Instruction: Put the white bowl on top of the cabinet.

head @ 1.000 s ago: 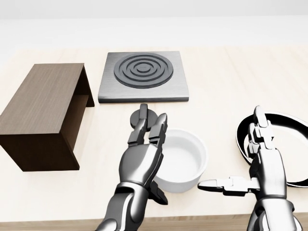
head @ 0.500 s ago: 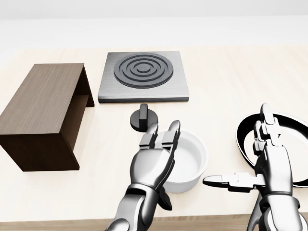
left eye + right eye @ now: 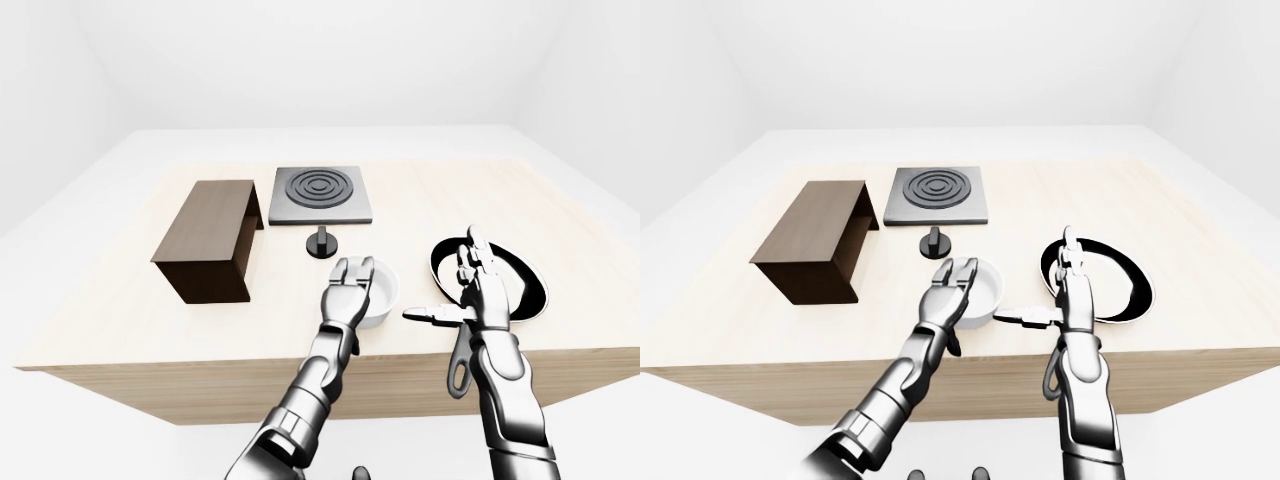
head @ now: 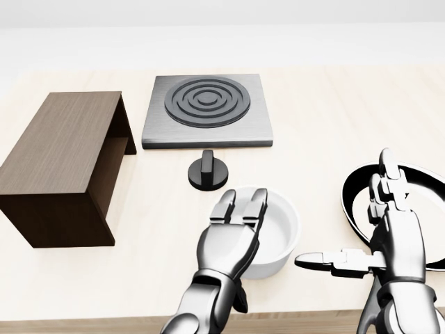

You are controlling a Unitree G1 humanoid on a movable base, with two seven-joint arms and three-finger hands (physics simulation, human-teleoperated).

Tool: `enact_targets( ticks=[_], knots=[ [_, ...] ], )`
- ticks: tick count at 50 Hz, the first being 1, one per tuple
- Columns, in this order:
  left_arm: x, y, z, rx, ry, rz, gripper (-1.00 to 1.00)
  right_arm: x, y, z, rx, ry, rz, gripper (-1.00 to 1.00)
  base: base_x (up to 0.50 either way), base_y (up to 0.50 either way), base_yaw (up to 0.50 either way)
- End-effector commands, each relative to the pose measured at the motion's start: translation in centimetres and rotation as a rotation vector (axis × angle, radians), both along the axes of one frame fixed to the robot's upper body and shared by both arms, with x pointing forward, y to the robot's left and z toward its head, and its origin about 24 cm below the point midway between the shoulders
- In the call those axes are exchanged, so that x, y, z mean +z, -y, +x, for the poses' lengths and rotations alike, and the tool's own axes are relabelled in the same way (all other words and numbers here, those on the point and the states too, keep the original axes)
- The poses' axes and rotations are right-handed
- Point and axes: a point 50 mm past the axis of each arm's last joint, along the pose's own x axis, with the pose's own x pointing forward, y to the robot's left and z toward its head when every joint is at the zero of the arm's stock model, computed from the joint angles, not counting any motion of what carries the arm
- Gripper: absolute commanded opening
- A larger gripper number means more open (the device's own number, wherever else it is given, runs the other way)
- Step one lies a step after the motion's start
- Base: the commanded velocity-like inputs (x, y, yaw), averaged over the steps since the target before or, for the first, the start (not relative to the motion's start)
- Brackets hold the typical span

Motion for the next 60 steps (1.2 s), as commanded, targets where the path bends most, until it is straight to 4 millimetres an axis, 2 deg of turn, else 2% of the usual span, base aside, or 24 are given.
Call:
enact_targets(
  ticks=[1,7,8,9,28,39,56,60],
  knots=[
    [-0.6,0.2,0.3,-0.006,-0.022,0.035,1.0,0.1,0.0,0.0,0.001,0.0,0.002,1.0,0.0,0.0,0.0],
    [-0.6,0.0,0.7,0.002,-0.022,0.033,1.0,0.1,0.0,0.0,0.002,0.0,0.002,1.0,0.0,0.0,0.0],
    [-0.6,0.0,0.7,0.003,-0.02,0.034,-0.84,0.1,0.0,-0.1,0.002,0.0,0.002,1.0,0.0,0.0,0.0],
    [-0.6,-0.1,0.7,0.005,-0.02,0.034,-1.0,0.1,0.0,-0.1,0.002,0.001,0.001,1.0,0.0,0.0,0.0],
    [-0.8,-0.3,0.8,0.019,0.001,0.041,-1.0,0.0,-0.1,0.0,0.006,-0.002,0.002,1.0,0.0,0.0,0.0],
    [-0.2,-0.8,1.3,0.026,0.021,0.045,-1.0,-0.1,-0.2,-0.1,0.013,-0.005,0.001,1.0,0.0,0.0,0.0],
    [4.6,-2.5,2.4,0.03,0.125,0.024,-1.0,-0.3,-0.5,0.0,0.019,-0.008,-0.006,1.0,0.0,0.0,0.0],
    [5.2,-2.7,2.5,0.031,0.137,0.022,-1.0,-0.4,-0.6,0.0,0.021,-0.009,-0.008,1.0,0.0,0.0,0.0]
  ],
)
